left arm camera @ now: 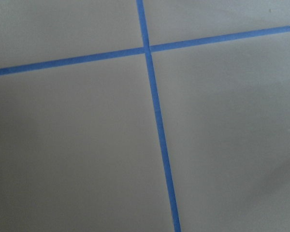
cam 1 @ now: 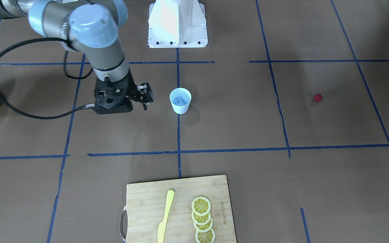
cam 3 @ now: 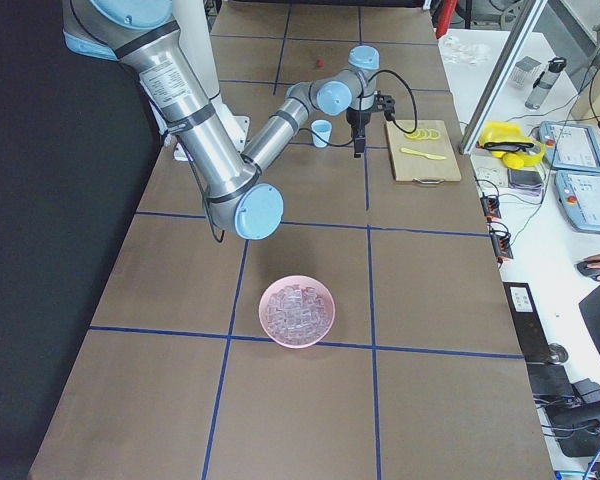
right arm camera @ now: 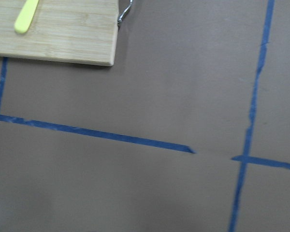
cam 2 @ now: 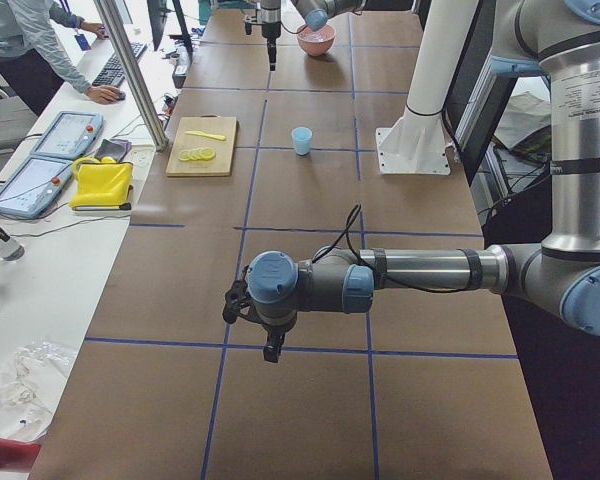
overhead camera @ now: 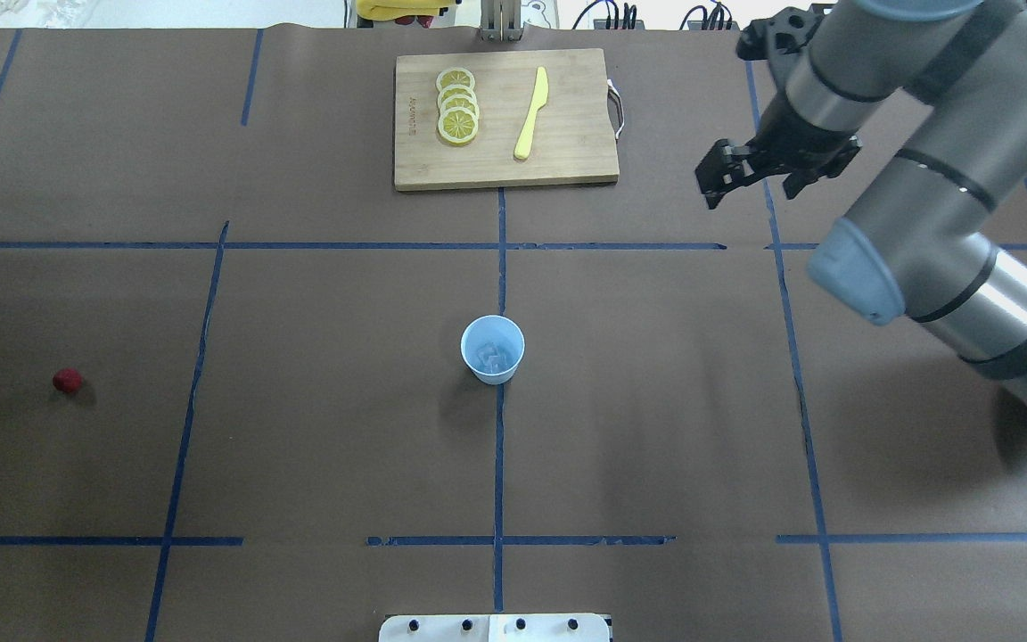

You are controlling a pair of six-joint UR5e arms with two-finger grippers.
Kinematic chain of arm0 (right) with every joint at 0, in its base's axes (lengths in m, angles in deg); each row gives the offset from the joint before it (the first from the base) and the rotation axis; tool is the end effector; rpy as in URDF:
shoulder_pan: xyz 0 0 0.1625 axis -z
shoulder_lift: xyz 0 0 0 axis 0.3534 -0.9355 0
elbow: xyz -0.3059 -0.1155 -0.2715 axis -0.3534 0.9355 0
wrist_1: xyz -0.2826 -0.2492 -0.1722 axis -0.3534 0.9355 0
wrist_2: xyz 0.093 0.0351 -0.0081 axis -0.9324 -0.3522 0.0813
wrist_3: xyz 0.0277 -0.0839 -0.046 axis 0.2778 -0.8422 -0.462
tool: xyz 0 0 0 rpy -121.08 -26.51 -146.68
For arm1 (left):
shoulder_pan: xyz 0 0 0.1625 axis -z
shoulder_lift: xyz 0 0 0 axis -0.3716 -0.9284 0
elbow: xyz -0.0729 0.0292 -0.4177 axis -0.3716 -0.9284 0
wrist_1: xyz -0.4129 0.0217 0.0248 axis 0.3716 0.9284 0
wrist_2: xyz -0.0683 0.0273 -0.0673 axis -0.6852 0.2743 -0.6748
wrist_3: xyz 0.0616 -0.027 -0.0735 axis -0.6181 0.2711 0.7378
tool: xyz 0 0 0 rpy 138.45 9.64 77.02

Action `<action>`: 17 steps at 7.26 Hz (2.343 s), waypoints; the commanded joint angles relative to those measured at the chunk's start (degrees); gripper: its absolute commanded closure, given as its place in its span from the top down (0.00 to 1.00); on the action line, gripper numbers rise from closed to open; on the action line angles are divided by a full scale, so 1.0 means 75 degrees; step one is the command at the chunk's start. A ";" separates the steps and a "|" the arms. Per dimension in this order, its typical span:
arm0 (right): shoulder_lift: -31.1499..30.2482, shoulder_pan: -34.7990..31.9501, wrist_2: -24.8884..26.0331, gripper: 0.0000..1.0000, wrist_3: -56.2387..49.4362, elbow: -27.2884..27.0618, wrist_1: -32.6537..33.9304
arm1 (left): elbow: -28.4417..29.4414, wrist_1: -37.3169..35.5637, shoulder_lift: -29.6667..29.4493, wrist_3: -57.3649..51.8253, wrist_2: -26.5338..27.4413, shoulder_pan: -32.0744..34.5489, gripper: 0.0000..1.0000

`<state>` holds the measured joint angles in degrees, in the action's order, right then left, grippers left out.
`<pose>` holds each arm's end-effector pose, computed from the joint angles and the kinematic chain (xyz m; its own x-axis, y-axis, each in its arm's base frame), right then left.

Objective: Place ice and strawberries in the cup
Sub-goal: 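Move the right gripper back to the pink bowl, then move the left gripper toward the red strawberry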

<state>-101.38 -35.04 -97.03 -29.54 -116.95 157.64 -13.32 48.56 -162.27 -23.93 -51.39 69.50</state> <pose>-0.2876 -0.5582 0.2899 0.6839 -0.1856 0.7056 0.0903 0.9812 0.1706 -0.0669 -0.4399 0.6505 0.6341 0.1978 -0.7475 -0.0993 0.9796 0.1749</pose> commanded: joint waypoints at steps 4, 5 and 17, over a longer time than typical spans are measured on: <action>-0.2741 -0.3088 -0.0853 0.99 -0.6236 0.0048 0.0001 | 0.0102 0.0629 -0.0240 0.0018 0.0004 -0.0011 1.00; -0.3210 -0.3603 -0.0842 0.99 -0.7139 0.0142 -0.0010 | 0.0102 0.0663 -0.0241 -0.0005 0.0004 -0.0011 1.00; -0.4820 -0.5296 -0.1006 0.99 -0.7195 0.0518 -0.0128 | -0.0812 0.3854 0.0391 0.6475 0.1098 -0.3484 1.00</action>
<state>-137.48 -74.75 -104.57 -83.55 -112.90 156.68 -19.37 69.13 -160.63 13.46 -48.10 49.74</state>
